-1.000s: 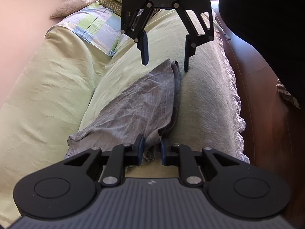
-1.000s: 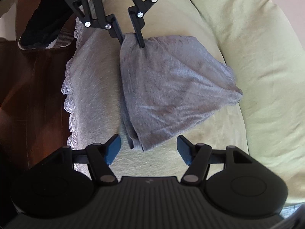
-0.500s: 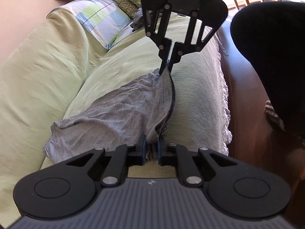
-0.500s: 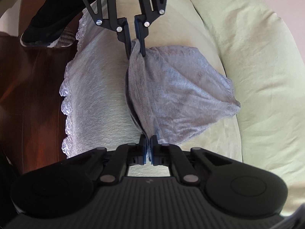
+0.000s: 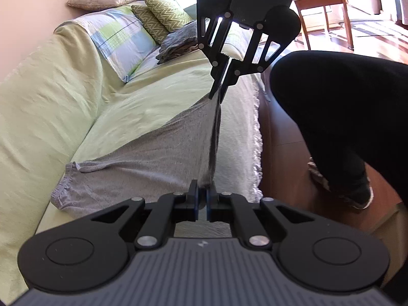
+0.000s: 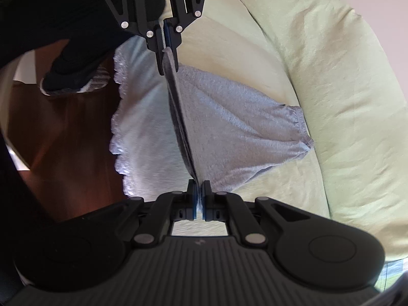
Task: Fold clothes
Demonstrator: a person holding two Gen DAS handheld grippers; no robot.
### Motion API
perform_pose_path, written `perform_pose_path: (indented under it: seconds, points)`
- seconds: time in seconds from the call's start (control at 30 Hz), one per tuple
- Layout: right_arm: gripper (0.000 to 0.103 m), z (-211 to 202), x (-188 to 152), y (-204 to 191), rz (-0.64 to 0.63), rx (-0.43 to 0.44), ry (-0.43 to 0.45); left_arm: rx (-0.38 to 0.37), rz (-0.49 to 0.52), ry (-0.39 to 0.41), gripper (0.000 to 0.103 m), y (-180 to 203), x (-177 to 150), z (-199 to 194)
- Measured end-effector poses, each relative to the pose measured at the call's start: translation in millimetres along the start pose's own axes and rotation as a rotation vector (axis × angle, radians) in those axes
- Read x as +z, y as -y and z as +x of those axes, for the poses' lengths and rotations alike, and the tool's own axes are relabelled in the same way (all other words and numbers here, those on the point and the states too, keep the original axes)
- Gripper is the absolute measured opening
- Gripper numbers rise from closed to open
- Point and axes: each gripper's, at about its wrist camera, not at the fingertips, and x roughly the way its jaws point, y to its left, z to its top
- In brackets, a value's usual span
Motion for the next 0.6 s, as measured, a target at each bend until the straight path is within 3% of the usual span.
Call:
perform_pose_path:
  seconds: [0.1, 0.23, 0.47, 0.6]
  points:
    - [0.002, -23, 9, -10, 0.006, 0.012, -0.005, -0.004, -0.004, 0.007, 0.003, 10, 1, -16]
    - [0.002, -30, 21, 5, 0.043, -0.026, 0.005, 0.074, -0.059, 0.018, 0.003, -13, 5, -19]
    - [0.002, 13, 28, 102, 0.157, -0.099, 0.071, 0.273, -0.122, -0.016, 0.003, -102, 9, 9]
    - [0.002, 51, 28, 156, 0.203, -0.155, 0.081, 0.324, -0.153, -0.045, 0.003, -164, 7, 38]
